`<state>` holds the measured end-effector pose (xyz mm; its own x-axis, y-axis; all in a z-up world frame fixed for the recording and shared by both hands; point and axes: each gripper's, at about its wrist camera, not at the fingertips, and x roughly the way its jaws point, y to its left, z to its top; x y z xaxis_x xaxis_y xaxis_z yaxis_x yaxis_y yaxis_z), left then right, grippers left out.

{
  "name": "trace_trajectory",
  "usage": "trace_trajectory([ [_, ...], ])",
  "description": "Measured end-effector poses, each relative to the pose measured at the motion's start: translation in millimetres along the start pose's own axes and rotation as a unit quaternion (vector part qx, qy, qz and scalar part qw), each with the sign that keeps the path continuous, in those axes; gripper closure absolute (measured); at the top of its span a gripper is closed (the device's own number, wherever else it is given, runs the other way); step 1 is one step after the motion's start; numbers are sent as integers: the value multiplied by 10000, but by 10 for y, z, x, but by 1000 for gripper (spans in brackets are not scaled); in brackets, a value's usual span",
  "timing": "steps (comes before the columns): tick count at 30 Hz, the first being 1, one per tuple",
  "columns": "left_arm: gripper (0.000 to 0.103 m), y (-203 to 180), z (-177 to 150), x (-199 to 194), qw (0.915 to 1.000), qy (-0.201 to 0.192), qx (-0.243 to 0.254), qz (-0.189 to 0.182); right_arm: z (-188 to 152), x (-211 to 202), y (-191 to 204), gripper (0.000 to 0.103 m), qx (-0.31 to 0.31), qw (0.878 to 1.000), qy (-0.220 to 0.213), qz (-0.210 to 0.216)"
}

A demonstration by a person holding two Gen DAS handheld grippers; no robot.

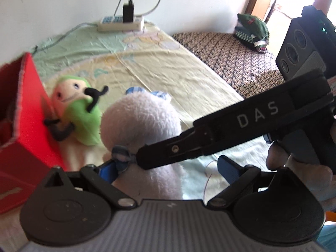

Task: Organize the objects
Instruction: 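Lift the white bunny with both tools and carry it over the box, then lower the white bunny into the box and open both tools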

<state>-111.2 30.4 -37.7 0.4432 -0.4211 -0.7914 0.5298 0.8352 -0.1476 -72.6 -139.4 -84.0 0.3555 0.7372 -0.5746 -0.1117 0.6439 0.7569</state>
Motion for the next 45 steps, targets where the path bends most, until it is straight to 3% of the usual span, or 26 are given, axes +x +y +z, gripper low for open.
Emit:
trace_trajectory([
  [14, 8, 503, -135, -871, 9953, -906, 301, 171, -149, 184, 1018, 65, -944, 9933, -669, -81],
  [19, 8, 699, -84, -1132, 9899, -1332, 364, 335, -58, 279, 1367, 65, -1392, 9860, -913, -51],
  [25, 8, 1035, -3, -1246, 9861, -1557, 253, 520, 100, 532, 1681, 65, -1942, 9756, -1015, -141],
  [36, 8, 1618, 91, -1031, 9868, -1528, -336, 413, 525, 1047, 1872, 65, -2421, 9679, -467, -487],
  [45, 10, 1850, 122, -607, 9918, -1015, -779, -42, 732, 1412, 1903, 65, -2746, 9498, 414, -1443],
])
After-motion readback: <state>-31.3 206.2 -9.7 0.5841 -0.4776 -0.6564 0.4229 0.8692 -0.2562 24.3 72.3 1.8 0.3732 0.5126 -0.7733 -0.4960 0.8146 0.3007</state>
